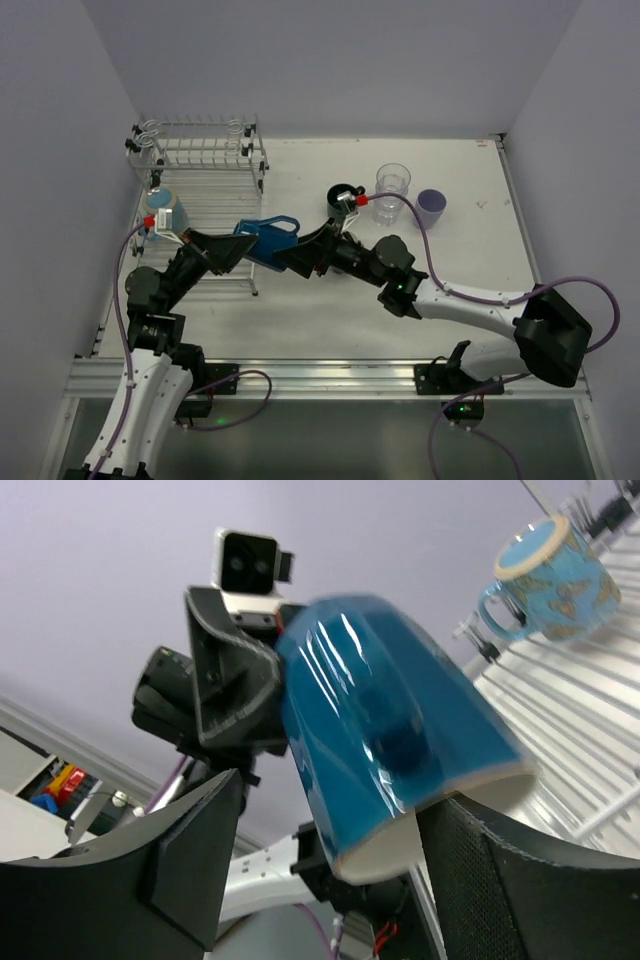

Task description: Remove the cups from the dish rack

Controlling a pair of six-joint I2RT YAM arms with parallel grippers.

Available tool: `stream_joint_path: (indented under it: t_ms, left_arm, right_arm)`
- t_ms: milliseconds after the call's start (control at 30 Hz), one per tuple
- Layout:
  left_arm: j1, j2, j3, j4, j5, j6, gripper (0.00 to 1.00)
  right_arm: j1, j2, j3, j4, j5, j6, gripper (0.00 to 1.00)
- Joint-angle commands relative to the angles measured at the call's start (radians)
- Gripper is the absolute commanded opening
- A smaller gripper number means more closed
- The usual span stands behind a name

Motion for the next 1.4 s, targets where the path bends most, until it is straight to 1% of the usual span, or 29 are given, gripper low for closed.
stream_joint_path:
  t_ms: [0, 100, 167, 200, 233, 267, 300, 333, 367, 400, 433, 467, 533, 567, 600, 667, 733, 767, 833, 867, 933, 967, 1000, 1033, 1067, 1133, 1167, 1267, 1367]
  left_arm:
    - [-0.025, -0.013, 0.007, 0.127, 0.042, -0.074, 0.1]
    - [-0.042, -0.007, -0.011, 0.127, 0.042, -0.074, 0.13]
    - [-0.055, -0.004, -0.025, 0.129, 0.043, -0.073, 0.15]
    - [-0.06, 0.002, -0.028, 0.131, 0.042, -0.066, 0.17]
    - [-0.065, 0.004, -0.03, 0.134, 0.043, -0.062, 0.2]
    - [-0.072, 0.01, -0.03, 0.134, 0.046, -0.047, 0.3]
    - [-0.072, 0.014, -0.027, 0.128, 0.048, -0.036, 0.37]
    - [-0.072, 0.017, -0.023, 0.117, 0.048, -0.021, 0.44]
    - [-0.072, 0.024, -0.007, 0.102, 0.046, 0.019, 0.53]
    - [-0.072, 0.027, 0.006, 0.063, 0.045, 0.044, 0.68]
    - [-0.072, 0.03, 0.019, 0.037, 0.033, 0.071, 0.74]
    - [-0.072, 0.037, 0.048, 0.016, 0.026, 0.122, 0.84]
    - [-0.072, 0.048, 0.085, -0.015, 0.022, 0.167, 0.92]
    - [-0.072, 0.065, 0.098, -0.027, 0.022, 0.208, 0.98]
    - [-0.072, 0.076, 0.108, -0.037, 0.023, 0.22, 1.0]
    - [-0.072, 0.114, 0.133, -0.037, 0.04, 0.251, 1.0]
    - [-0.072, 0.14, 0.15, -0.037, 0.062, 0.269, 1.0]
    - [-0.072, 0.16, 0.168, -0.038, 0.068, 0.295, 1.0]
    - [-0.072, 0.175, 0.208, -0.075, 0.071, 0.331, 1.0]
    - [-0.072, 0.183, 0.226, -0.107, 0.065, 0.393, 1.0]
    - [-0.072, 0.182, 0.294, -0.245, 0.019, 0.484, 1.0]
    - [-0.072, 0.169, 0.311, -0.305, -0.01, 0.578, 1.0]
    - [-0.072, 0.16, 0.328, -0.413, -0.041, 0.625, 1.0]
    - [-0.072, 0.153, 0.345, -0.452, -0.105, 0.671, 1.0]
    - [-0.072, 0.136, 0.348, -0.484, -0.145, 0.728, 1.0]
    - [-0.072, 0.125, 0.325, -0.518, -0.207, 0.753, 1.0]
    - [-0.072, 0.119, 0.316, -0.518, -0.207, 0.769, 1.0]
    - [-0.072, 0.105, 0.274, -0.52, -0.239, 0.8, 1.0]
    - [-0.072, 0.094, 0.262, -0.535, -0.303, 0.822, 1.0]
  right_arm:
    - [0.001, 0.034, 0.082, 0.131, -0.017, -0.032, 0.69]
    - [0.003, 0.08, 0.102, 0.182, -0.027, -0.011, 0.6]
    - [0.003, 0.105, 0.107, 0.205, -0.03, 0.002, 0.51]
    - [0.003, 0.111, 0.11, 0.22, -0.03, 0.005, 0.48]
    - [0.003, 0.116, 0.112, 0.225, -0.03, 0.006, 0.4]
    - [0.003, 0.117, 0.107, 0.237, -0.027, 0.006, 0.34]
    - [0.003, 0.116, 0.099, 0.246, -0.021, 0.006, 0.27]
    - [0.003, 0.11, 0.092, 0.256, -0.008, 0.008, 0.16]
    - [0.003, 0.091, 0.075, 0.257, -0.004, 0.006, 0.1]
    - [0.001, 0.079, 0.066, 0.254, -0.001, 0.002, 0.05]
    - [0.001, 0.064, 0.056, 0.25, 0.002, -0.011, 0.0]
    - [0.001, 0.047, 0.038, 0.239, 0.003, -0.017, 0.0]
    - [-0.003, -0.014, 0.009, 0.227, -0.008, -0.038, 0.0]
    - [-0.006, -0.036, 0.007, 0.181, -0.026, -0.041, 0.0]
    - [-0.013, -0.08, 0.007, 0.138, -0.036, -0.04, 0.0]
    - [-0.028, -0.13, 0.003, 0.023, -0.04, -0.05, 0.0]
    - [-0.037, -0.199, 0.0, -0.048, -0.042, -0.064, 0.0]
    - [-0.045, -0.219, 0.004, -0.127, -0.04, -0.073, 0.0]
    - [-0.054, -0.281, 0.026, -0.215, -0.036, -0.109, 0.0]
    - [-0.057, -0.306, 0.041, -0.35, -0.031, -0.135, 0.0]
    - [-0.063, -0.384, 0.114, -0.541, 0.045, -0.253, 0.0]
    - [-0.083, -0.404, 0.144, -0.744, 0.077, -0.291, 0.0]
    - [-0.098, -0.42, 0.179, -0.851, 0.114, -0.354, 0.0]
    - [-0.162, -0.424, 0.246, -0.972, 0.165, -0.38, 0.0]
    - [-0.21, -0.424, 0.266, -1.125, 0.156, -0.405, 0.0]
    - [-0.302, -0.411, 0.299, -1.235, 0.131, -0.466, 0.0]
    - [-0.354, -0.394, 0.305, -1.31, 0.163, -0.483, 0.0]
    - [-0.388, -0.375, 0.303, -1.375, 0.315, -0.54, 0.0]
    - [-0.433, -0.317, 0.282, -1.384, 0.322, -0.558, 0.0]
